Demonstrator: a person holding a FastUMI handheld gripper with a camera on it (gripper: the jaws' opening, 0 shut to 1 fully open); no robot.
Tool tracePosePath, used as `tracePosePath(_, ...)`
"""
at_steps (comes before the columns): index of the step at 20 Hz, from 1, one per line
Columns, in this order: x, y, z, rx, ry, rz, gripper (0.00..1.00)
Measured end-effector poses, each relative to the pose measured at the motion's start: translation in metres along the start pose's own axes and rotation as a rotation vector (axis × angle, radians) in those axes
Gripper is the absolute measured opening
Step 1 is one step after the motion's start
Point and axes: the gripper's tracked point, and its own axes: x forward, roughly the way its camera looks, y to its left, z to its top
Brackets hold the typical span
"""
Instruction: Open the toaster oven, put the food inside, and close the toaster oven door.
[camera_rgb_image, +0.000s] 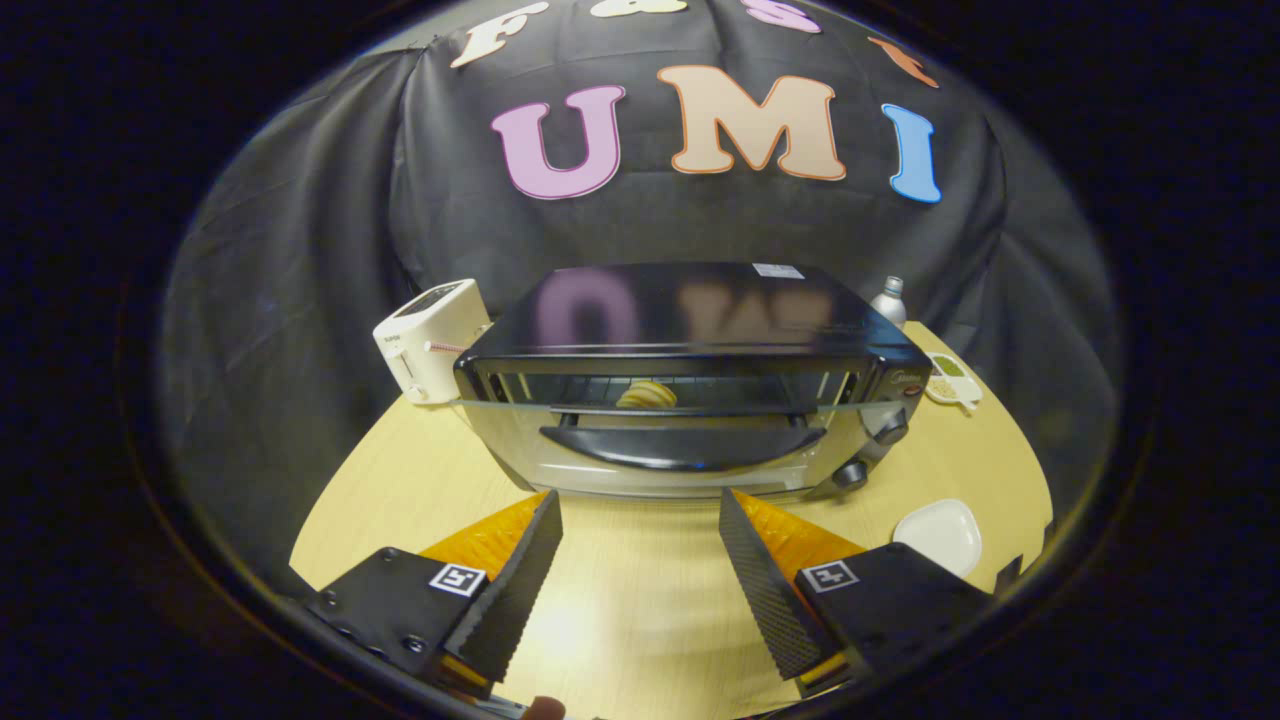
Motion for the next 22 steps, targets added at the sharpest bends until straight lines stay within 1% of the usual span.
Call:
tracePosePath(1,0.003,0.003,-0.004,0.000,-0.001,0.003,0.99)
tracePosePath(4,-0.002,0.005,0.004,-0.005,-0.012,0.011,0.99)
tracePosePath(6,-0.008,0.007,0.020,-0.013,-0.039,0.017,0.99)
tracePosePath(9,-0.028,0.006,0.064,-0.030,-0.127,0.019,0.99)
tracePosePath(15,-0.071,-0.011,0.184,-0.045,-0.368,-0.010,0.98)
tracePosePath(18,-0.101,-0.023,0.239,-0.034,-0.487,-0.028,0.98)
tracePosePath(20,-0.122,-0.033,0.271,-0.020,-0.558,-0.046,0.98)
tracePosePath(22,-0.144,-0.042,0.294,-0.016,-0.604,-0.064,0.98)
